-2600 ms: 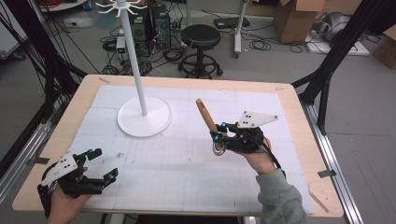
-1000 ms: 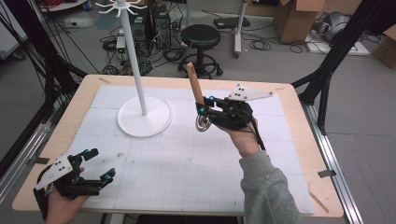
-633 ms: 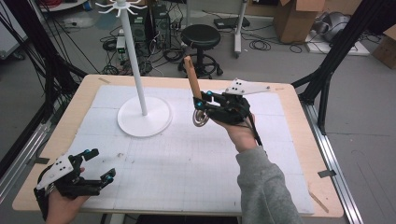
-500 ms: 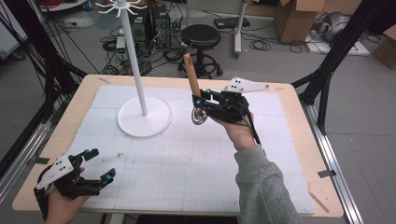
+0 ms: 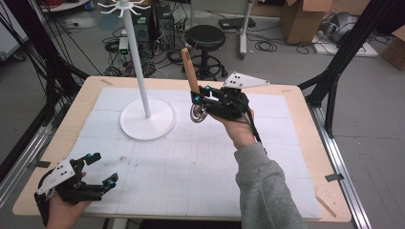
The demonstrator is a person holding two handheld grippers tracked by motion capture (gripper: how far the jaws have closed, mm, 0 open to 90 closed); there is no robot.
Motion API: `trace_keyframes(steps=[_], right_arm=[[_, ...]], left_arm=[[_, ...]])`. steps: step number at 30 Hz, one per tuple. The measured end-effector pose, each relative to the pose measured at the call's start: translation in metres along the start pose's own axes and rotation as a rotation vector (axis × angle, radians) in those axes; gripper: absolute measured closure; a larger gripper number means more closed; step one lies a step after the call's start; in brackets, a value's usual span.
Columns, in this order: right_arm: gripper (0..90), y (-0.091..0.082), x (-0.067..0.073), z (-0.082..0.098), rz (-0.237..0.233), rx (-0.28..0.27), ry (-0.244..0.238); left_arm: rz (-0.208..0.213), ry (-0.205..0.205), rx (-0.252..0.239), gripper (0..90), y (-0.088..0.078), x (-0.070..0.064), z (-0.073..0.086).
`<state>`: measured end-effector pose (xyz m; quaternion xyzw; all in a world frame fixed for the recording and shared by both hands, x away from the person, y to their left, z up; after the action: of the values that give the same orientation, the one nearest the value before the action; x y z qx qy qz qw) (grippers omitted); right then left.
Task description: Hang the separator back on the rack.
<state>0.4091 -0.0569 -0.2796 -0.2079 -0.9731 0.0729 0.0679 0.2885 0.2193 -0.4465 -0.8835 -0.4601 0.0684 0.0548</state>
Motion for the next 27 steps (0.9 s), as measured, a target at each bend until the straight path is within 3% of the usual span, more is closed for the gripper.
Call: trace_keyframes(steps=[27], right_arm=[[69.4, 0.027, -0.004, -0.020, 0.012, -0.010, -0.004]], left_arm=[[0.007, -0.003, 0.000, 1.8, 0.000, -0.001, 0.001]])
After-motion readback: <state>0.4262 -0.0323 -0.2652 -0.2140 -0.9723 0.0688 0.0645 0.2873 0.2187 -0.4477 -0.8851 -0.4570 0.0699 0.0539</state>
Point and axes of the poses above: each handheld gripper's, and its own axes: y roughly forward along the jaws, z roughly out of its underside, x roughly to its left, the point moved 10 cm from there along y, roughly forward along the jaws, and after that the axes turned 8 degrees about -z, right-handed, at the moved point
